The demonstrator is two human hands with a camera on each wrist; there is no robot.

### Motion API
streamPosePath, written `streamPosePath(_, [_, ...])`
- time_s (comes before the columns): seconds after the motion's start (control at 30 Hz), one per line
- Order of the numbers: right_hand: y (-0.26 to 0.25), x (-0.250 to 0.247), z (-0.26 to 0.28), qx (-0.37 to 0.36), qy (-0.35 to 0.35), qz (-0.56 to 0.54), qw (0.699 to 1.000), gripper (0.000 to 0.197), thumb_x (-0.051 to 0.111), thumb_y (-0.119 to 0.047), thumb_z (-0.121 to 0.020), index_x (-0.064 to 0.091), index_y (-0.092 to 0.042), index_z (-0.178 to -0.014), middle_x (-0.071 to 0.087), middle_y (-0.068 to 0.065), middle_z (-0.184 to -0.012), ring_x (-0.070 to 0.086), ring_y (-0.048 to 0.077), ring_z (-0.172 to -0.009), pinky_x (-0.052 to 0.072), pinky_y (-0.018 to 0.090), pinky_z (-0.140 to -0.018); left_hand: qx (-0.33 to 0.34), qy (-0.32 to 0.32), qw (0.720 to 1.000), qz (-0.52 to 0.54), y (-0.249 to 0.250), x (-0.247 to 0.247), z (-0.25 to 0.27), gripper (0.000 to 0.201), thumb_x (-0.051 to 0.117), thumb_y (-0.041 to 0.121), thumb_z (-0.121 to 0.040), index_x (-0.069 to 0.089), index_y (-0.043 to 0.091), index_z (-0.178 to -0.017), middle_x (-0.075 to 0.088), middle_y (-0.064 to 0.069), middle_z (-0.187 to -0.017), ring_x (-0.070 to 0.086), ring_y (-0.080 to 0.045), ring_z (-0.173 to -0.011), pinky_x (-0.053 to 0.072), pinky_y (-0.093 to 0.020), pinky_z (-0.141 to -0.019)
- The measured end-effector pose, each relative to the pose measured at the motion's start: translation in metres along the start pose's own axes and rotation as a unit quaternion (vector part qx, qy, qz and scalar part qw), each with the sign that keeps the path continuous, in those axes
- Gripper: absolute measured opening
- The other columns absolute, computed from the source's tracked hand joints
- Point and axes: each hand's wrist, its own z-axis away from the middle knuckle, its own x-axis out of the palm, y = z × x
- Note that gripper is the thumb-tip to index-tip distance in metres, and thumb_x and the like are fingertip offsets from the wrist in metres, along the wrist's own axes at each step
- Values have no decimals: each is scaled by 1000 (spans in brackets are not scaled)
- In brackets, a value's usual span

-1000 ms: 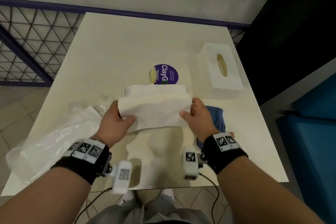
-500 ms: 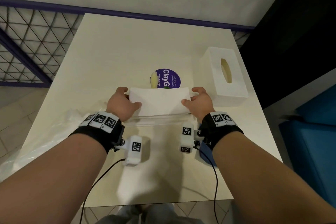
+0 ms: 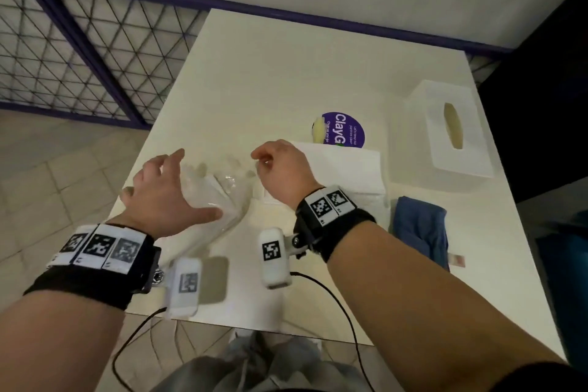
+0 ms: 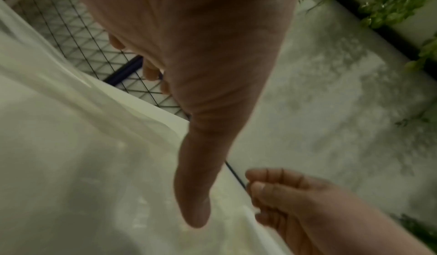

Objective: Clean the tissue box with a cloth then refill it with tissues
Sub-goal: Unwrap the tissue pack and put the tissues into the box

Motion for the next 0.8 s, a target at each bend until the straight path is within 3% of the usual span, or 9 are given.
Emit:
streamPosePath(0.07, [-18, 27, -12, -7, -75, 39, 996, 31, 48, -7, -91, 67, -15, -115, 60, 6, -122, 60, 21, -108, 45, 29, -99, -46, -35, 997, -60, -25, 1, 7, 141, 73, 79, -42, -2, 30, -150, 8, -9, -158, 13, -30, -145, 17, -56, -113])
streamPosePath(0.13, [-33, 50, -25, -9, -148, 107, 983, 38, 48, -6, -89, 63, -18, -122, 57, 4, -128, 55, 23, -118, 44, 34, -102, -74, -78, 990, -91, -45, 5, 14, 145, 70, 83, -39, -9, 31, -149, 1, -10, -159, 6, -31, -146, 11, -60, -114])
streamPosePath(0.27, [-54, 79, -30, -59, -277, 246, 927, 53, 51, -10, -86, 48, -26, -136, 50, -1, -138, 39, 26, -127, 43, 41, -103, -38, -105, 984, -141, -67, 21, 25, 144, 68, 84, -42, -15, 34, -148, -5, -6, -161, -1, -31, -147, 10, -65, -112])
streamPosePath(0.37, [-60, 93, -24, -108, -287, 328, 893, 61, 66, -31, -78, 44, -29, -135, 49, -4, -132, 40, 26, -119, 42, 43, -98, -13, -95, 983, -157, -74, 32, 27, 143, 63, 87, -42, -18, 32, -147, -6, -7, -160, -1, -31, -147, 8, -66, -112])
streamPosePath(0.47, [-63, 102, -23, -101, -276, 380, 877, 62, 70, -42, -70, 47, -29, -125, 54, 0, -117, 45, 27, -110, 43, 45, -93, -12, -83, 984, -157, -79, 36, 27, 143, 60, 90, -41, -18, 33, -147, -4, -7, -160, 1, -30, -147, 8, -64, -112])
streamPosePath(0.57, [-70, 103, -32, -14, -324, 341, 883, 49, 66, -35, -64, 59, -25, -112, 67, 0, -101, 62, 25, -90, 54, 43, -80, -3, -74, 984, -159, -84, 36, 28, 142, 59, 91, -41, -16, 33, -147, -1, -6, -160, 3, -29, -147, 10, -63, -113])
streamPosePath(0.67, [-59, 110, -52, 12, -340, 307, 889, 32, 68, -38, -58, 66, -19, -82, 68, 0, -79, 69, 26, -74, 56, 37, -67, 4, -56, 988, -143, -86, 36, 31, 142, 62, 89, -39, -10, 34, -148, 3, -6, -160, 5, -28, -146, 11, -62, -113])
streamPosePath(0.73, [-78, 88, -45, 7, -289, 279, 916, 26, 71, -37, -67, 69, -17, -83, 68, 2, -84, 68, 27, -82, 54, 33, -68, -4, -45, 991, -129, -85, 33, 34, 141, 64, 87, -38, -6, 34, -149, 5, -7, -159, 7, -28, -146, 12, -61, -112])
streamPosePath(0.8, [-89, 65, -41, -15, -238, 257, 936, 31, 68, -28, -80, 70, -9, -105, 65, 7, -110, 63, 27, -101, 50, 32, -84, -19, -43, 993, -112, -82, 29, 33, 140, 66, 86, -38, -3, 33, -149, 7, -7, -159, 9, -29, -145, 14, -61, -111])
